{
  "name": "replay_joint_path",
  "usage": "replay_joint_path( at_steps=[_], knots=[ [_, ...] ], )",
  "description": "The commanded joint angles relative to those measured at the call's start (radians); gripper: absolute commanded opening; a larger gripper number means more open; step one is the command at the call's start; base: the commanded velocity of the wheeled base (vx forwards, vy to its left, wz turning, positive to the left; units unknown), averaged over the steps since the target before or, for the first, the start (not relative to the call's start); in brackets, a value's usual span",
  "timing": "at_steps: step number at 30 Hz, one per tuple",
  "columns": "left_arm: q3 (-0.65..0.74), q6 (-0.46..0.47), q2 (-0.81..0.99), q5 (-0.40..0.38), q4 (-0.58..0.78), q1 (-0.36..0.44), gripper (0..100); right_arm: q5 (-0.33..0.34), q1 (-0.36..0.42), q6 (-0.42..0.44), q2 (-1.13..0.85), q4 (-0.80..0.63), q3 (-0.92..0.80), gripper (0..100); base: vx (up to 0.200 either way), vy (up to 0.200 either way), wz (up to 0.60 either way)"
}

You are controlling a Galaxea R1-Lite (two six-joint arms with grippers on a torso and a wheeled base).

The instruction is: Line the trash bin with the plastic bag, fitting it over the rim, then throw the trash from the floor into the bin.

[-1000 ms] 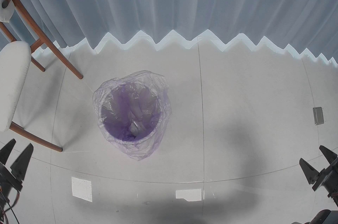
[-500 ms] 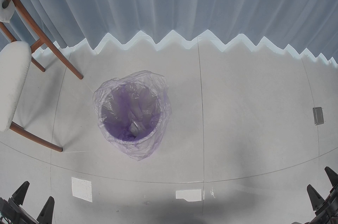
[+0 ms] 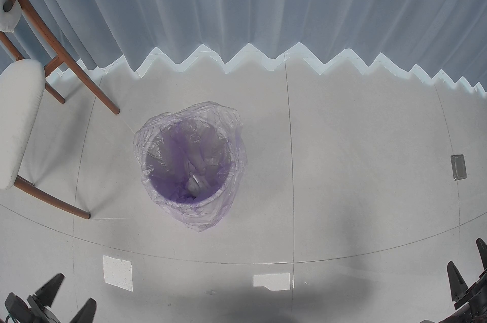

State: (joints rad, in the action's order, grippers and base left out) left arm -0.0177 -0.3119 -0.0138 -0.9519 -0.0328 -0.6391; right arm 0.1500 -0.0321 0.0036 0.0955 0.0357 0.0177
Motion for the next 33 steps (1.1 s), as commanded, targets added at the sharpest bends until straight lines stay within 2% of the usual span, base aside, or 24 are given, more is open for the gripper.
replay_joint_path(
  at_steps=[1, 2, 3, 6, 7, 8, 10, 11, 13, 15, 16, 17, 20, 22, 23, 24, 25, 26, 27, 30, 31, 32, 33],
  knots=[
    [0.004, -0.475, 0.014, -0.416, 0.017, 0.036, 100, 0.06, -0.011, 0.012, 0.036, -0.025, 0.001, 100, 0.0, 0.0, 0.0],
    [0.004, -0.477, 0.014, -0.419, 0.016, 0.038, 100, 0.062, -0.011, 0.012, 0.036, -0.025, 0.001, 100, 0.0, 0.0, 0.0],
    [0.001, -0.509, 0.014, -0.467, 0.007, 0.059, 100, 0.074, -0.011, 0.01, 0.03, -0.025, 0.001, 100, 0.0, 0.0, 0.0],
    [-0.054, -0.691, 0.014, -0.545, 0.005, 0.101, 100, 0.08, -0.011, 0.01, 0.012, -0.025, 0.001, 100, 0.0, 0.0, 0.0],
    [-0.136, -0.931, 0.014, -0.6, 0.004, 0.122, 100, 0.082, -0.011, 0.012, 0.006, -0.025, 0.002, 100, 0.0, 0.0, 0.0],
    [-0.182, -1.07, 0.014, -0.619, 0.001, 0.13, 100, 0.082, -0.009, 0.012, 0.006, -0.025, 0.002, 100, 0.0, 0.0, 0.0],
    [-0.274, -1.303, 0.014, -0.619, -0.041, 0.171, 100, 0.082, -0.009, 0.012, 0.006, -0.025, 0.001, 100, 0.0, 0.0, 0.0],
    [-0.3, -1.357, 0.003, -0.619, -0.064, 0.208, 100, 0.082, -0.009, 0.012, 0.007, -0.027, 0.002, 100, 0.0, 0.0, 0.0],
    [-0.366, -1.451, -0.175, -0.619, -0.119, 0.403, 100, 0.083, -0.009, 0.01, 0.012, -0.028, 0.002, 100, 0.0, 0.0, 0.0],
    [-0.421, -1.494, -0.313, -0.619, -0.127, 0.601, 100, 0.083, -0.008, 0.01, 0.021, -0.028, 0.002, 100, 0.0, 0.0, 0.0],
    [-0.421, -1.494, -0.313, -0.619, -0.127, 0.601, 100, 0.083, -0.008, 0.01, 0.021, -0.028, 0.002, 100, 0.0, 0.0, 0.0],
    [-0.423, -1.5, -0.365, -0.619, -0.13, 0.719, 100, 0.083, -0.006, 0.012, 0.021, -0.027, 0.002, 100, 0.0, 0.0, 0.0],
    [-0.321, -1.449, -0.301, -0.619, -0.161, 0.736, 100, 0.083, -0.005, 0.012, 0.01, -0.027, 0.002, 100, 0.0, 0.0, 0.0],
    [-0.166, -1.34, -0.081, -0.619, -0.213, 0.733, 100, 0.083, -0.005, 0.015, 0.009, -0.025, 0.002, 100, 0.0, 0.0, 0.0],
    [-0.104, -1.285, -0.035, -0.619, -0.254, 0.733, 100, 0.083, -0.003, 0.015, 0.009, -0.025, 0.002, 100, 0.0, 0.0, 0.0],
    [-0.104, -1.285, -0.035, -0.619, -0.254, 0.733, 100, 0.083, -0.003, 0.015, 0.009, -0.025, 0.002, 100, 0.0, 0.0, 0.0],
    [0.015, -1.155, -0.084, -0.619, -0.374, 0.733, 100, 0.083, -0.002, 0.015, 0.009, -0.025, 0.002, 100, 0.0, 0.0, 0.0],
    [0.018, -1.109, -0.084, -0.597, -0.374, 0.733, 100, 0.083, -0.002, 0.015, 0.007, -0.025, 0.002, 100, 0.0, 0.0, 0.0],
    [0.018, -1.049, -0.08, -0.535, -0.351, 0.733, 100, 0.083, -0.002, 0.013, 0.006, -0.027, 0.002, 100, 0.0, 0.0, 0.0],
    [0.018, -0.802, -0.08, -0.217, -0.322, 0.733, 100, 0.083, 0.0, 0.013, -0.005, -0.025, 0.002, 100, 0.0, 0.0, 0.0],
    [0.018, -0.771, -0.08, -0.183, -0.319, 0.733, 100, 0.083, 0.0, 0.015, -0.007, -0.025, 0.002, 100, 0.0, 0.0, 0.0],
    [0.018, -0.598, -0.078, -0.024, -0.288, 0.733, 100, 0.082, 0.0, 0.015, -0.013, -0.025, 0.002, 100, 0.0, 0.0, 0.0],
    [0.018, -0.489, -0.08, 0.059, -0.251, 0.733, 100, 0.08, 0.0, 0.015, -0.028, -0.025, 0.002, 100, 0.0, 0.0, 0.0]
  ],
)
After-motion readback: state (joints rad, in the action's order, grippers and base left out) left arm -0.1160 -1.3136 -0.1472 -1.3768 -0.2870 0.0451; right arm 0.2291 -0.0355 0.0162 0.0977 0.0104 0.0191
